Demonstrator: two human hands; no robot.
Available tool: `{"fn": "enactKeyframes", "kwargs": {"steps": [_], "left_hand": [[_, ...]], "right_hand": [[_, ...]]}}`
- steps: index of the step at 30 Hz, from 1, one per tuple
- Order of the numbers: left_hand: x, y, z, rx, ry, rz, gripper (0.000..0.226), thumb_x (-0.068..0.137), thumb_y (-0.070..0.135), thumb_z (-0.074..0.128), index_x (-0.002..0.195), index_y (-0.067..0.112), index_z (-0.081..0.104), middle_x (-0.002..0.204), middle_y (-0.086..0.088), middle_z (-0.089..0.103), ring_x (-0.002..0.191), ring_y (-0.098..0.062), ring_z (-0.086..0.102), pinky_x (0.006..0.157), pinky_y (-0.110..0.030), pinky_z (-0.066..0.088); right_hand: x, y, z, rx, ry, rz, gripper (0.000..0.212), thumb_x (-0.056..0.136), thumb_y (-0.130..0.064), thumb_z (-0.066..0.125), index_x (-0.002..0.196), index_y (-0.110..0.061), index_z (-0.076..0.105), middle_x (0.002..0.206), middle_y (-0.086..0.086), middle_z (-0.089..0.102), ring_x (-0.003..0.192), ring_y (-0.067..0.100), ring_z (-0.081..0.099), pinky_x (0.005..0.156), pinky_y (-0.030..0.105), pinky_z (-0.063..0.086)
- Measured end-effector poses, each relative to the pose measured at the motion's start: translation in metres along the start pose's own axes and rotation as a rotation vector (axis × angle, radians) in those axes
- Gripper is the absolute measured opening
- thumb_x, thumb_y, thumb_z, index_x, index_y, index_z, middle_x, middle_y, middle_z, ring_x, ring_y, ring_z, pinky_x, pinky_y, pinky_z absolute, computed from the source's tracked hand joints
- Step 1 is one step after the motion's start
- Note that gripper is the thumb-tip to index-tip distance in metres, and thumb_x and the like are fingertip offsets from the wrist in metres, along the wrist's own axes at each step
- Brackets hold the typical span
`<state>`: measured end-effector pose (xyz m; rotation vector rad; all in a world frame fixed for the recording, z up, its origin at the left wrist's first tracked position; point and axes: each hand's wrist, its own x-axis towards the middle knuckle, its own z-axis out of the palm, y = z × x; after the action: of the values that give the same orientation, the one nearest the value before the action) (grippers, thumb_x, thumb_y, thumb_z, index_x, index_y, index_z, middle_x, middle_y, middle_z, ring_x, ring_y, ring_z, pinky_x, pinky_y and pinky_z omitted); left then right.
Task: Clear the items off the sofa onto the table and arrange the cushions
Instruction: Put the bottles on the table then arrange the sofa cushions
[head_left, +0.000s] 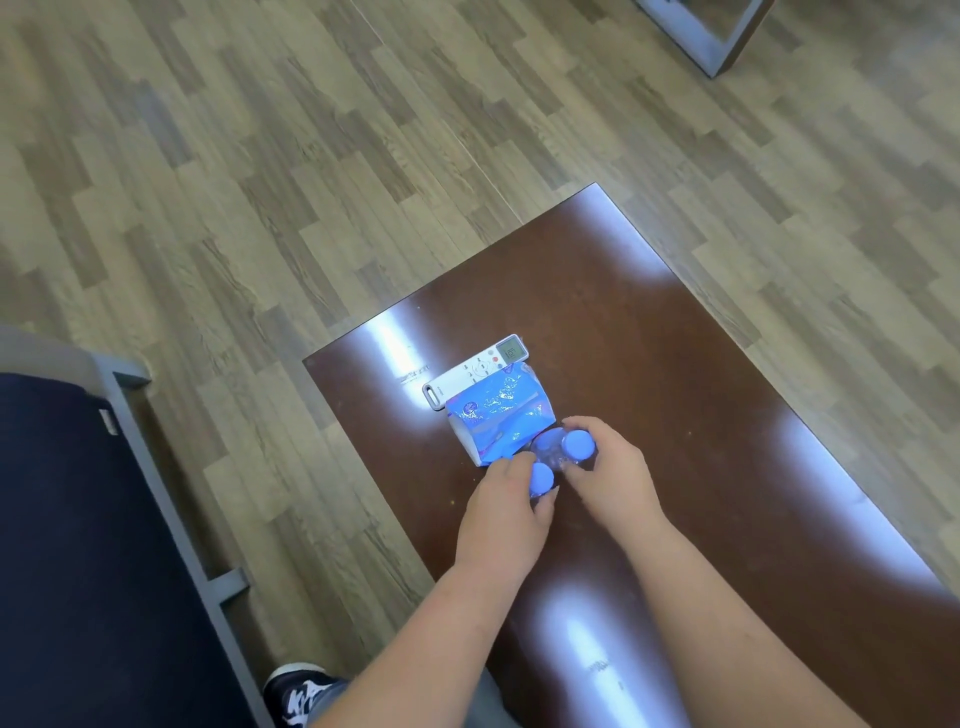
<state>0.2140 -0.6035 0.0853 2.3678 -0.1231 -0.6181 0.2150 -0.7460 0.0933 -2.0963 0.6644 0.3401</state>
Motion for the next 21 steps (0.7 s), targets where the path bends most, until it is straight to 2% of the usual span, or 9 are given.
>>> {"fn": "enactKeyframes", "kwargs": {"steps": [4,7,9,11,13,15,18,19,21], "left_hand": [[-0.001,-0.003,-0.001,0.02,-0.03,0.007,0.033,0.089,0.038,0.063,0.118,0.024,0.057,0.108,-0.001,0.064,0.099,-0.026,0.063,0.079,-0.041,0.055],[-0.005,-0.006,-0.015,0.071,-0.032,0.031,0.048,0.086,0.048,0.062,0.13,0.033,0.051,0.115,0.007,0.059,0.103,-0.019,0.062,0.081,-0.04,0.057],[-0.01,-0.009,-0.03,-0.007,-0.023,0.072,0.051,0.084,0.048,0.064,0.132,0.035,0.052,0.105,0.014,0.054,0.09,-0.011,0.06,0.08,-0.036,0.055],[-0.011,-0.015,-0.048,-0.13,0.023,0.107,0.05,0.083,0.042,0.068,0.13,0.03,0.057,0.087,0.017,0.049,0.074,-0.001,0.053,0.073,-0.027,0.049],[-0.006,-0.023,-0.067,-0.224,0.139,0.112,0.042,0.081,0.035,0.069,0.121,0.023,0.065,0.074,0.016,0.046,0.064,0.0,0.05,0.066,-0.018,0.041],[-0.002,-0.028,-0.089,-0.317,0.242,0.083,0.031,0.08,0.029,0.069,0.111,0.025,0.068,0.067,0.012,0.048,0.059,-0.007,0.048,0.063,-0.016,0.04],[-0.001,-0.042,-0.125,-0.417,0.341,0.054,0.022,0.083,0.027,0.067,0.099,0.041,0.062,0.071,0.015,0.055,0.063,-0.014,0.052,0.064,-0.021,0.045],[-0.002,-0.049,-0.135,-0.429,0.357,0.042,0.022,0.084,0.027,0.067,0.098,0.043,0.061,0.072,0.013,0.055,0.067,-0.017,0.055,0.065,-0.022,0.047],[-0.01,-0.069,-0.159,-0.428,0.389,0.009,0.017,0.085,0.028,0.067,0.1,0.036,0.065,0.077,0.01,0.058,0.074,-0.016,0.059,0.067,-0.018,0.046]], "right_hand": [[-0.001,0.003,0.003,-0.008,-0.009,0.048,0.057,0.08,-0.008,0.066,0.131,-0.029,0.054,0.121,-0.01,0.065,0.105,0.014,0.06,0.079,0.019,0.041],[-0.004,-0.004,-0.001,-0.04,-0.006,0.073,0.07,0.078,0.0,0.058,0.141,-0.029,0.047,0.138,-0.004,0.058,0.119,0.018,0.057,0.087,0.023,0.039],[-0.008,-0.017,-0.006,-0.059,0.003,0.038,0.073,0.076,0.006,0.054,0.142,-0.026,0.047,0.148,-0.001,0.048,0.132,0.019,0.048,0.096,0.023,0.036],[-0.012,-0.034,-0.011,-0.059,0.047,-0.037,0.071,0.076,0.009,0.052,0.139,-0.024,0.051,0.152,0.001,0.043,0.139,0.018,0.041,0.104,0.023,0.033],[-0.016,-0.053,-0.012,-0.053,0.096,-0.13,0.066,0.076,0.009,0.052,0.135,-0.023,0.055,0.149,0.0,0.047,0.137,0.014,0.042,0.105,0.023,0.034],[-0.019,-0.077,-0.007,-0.041,0.105,-0.215,0.057,0.079,0.004,0.055,0.13,-0.022,0.058,0.141,-0.005,0.053,0.128,0.008,0.047,0.101,0.025,0.041],[-0.023,-0.116,0.013,-0.051,0.036,-0.296,0.045,0.086,-0.004,0.058,0.127,-0.022,0.061,0.124,-0.012,0.057,0.112,0.007,0.052,0.091,0.018,0.037],[-0.024,-0.128,0.022,-0.065,0.006,-0.321,0.043,0.087,-0.007,0.059,0.127,-0.022,0.061,0.119,-0.014,0.056,0.108,0.007,0.051,0.088,0.015,0.034],[-0.029,-0.154,0.046,-0.085,-0.074,-0.371,0.039,0.09,-0.013,0.059,0.128,-0.023,0.061,0.116,-0.015,0.059,0.105,0.006,0.052,0.085,0.013,0.033]]}}
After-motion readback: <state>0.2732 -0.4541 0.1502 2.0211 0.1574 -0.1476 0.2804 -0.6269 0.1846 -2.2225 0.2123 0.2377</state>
